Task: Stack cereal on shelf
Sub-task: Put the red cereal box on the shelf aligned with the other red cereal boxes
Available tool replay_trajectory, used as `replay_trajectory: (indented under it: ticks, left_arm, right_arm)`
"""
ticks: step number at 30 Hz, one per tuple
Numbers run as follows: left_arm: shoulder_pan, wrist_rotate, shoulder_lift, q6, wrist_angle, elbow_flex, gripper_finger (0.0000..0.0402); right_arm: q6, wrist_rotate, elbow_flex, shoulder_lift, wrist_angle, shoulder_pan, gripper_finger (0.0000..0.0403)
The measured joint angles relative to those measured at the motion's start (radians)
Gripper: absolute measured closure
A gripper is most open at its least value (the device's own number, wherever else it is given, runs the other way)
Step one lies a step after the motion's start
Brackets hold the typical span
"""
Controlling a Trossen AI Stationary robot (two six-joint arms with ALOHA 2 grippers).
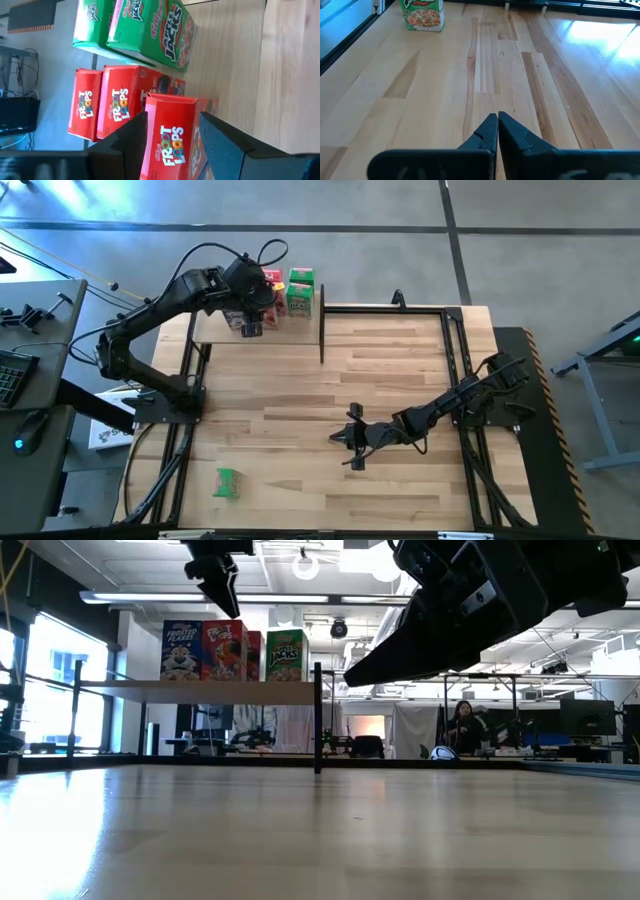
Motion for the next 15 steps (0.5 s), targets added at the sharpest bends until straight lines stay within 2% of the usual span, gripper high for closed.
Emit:
replay_trajectory:
  ticks: [7,10,15]
  left_arm:
    - [0.000,-0.004,-0.003,-0.006,0.001,0.000,0.0206]
    - [-0.008,-0.041,-0.023,0.007,-0.002,0.003,0.0194]
    - [-0.029,-0.068,-0.049,-0.010,-0.038,0.061,0.0196]
  right_arm:
    - [-0.001,0.000,0.000,0.000,0.000,0.000,0.0403]
    - [0.000,0.000,0.000,0.000,0.000,0.000,0.0403]
    - [-0.001,0.000,0.000,0.000,0.000,0.000,0.0403]
